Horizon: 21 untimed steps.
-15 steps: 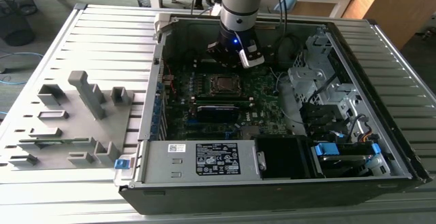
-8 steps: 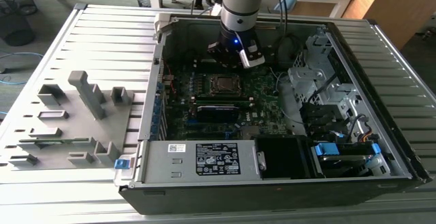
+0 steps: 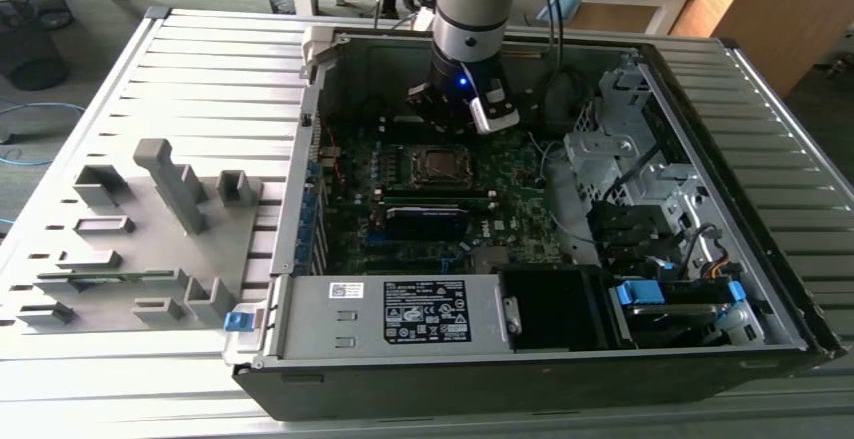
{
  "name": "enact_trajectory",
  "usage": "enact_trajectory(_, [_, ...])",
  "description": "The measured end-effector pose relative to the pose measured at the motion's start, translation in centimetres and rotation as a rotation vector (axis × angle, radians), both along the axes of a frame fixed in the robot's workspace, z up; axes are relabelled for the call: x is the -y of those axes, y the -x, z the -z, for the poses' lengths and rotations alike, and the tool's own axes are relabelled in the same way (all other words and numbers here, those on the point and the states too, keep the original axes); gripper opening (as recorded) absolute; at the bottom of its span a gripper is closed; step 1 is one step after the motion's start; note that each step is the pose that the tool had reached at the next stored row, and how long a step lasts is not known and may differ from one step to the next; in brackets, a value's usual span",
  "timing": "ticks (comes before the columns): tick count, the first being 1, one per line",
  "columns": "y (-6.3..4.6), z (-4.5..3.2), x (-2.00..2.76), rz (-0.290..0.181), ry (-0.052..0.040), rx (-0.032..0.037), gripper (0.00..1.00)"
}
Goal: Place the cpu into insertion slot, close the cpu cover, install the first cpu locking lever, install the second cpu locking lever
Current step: 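Install the first cpu locking lever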
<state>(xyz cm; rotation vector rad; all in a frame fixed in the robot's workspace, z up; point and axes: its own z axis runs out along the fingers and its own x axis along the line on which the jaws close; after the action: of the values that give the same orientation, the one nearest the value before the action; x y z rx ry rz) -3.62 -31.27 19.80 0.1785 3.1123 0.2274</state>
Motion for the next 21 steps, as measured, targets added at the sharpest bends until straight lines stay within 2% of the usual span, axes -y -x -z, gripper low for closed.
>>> enact_trajectory(6, [-0.03, 0.01, 0.0, 0.0, 0.0052, 0.0001, 0.11])
enact_trajectory(21, [-0.04, -0.01, -0.25, 0.013, 0.0054, -0.0001, 0.11])
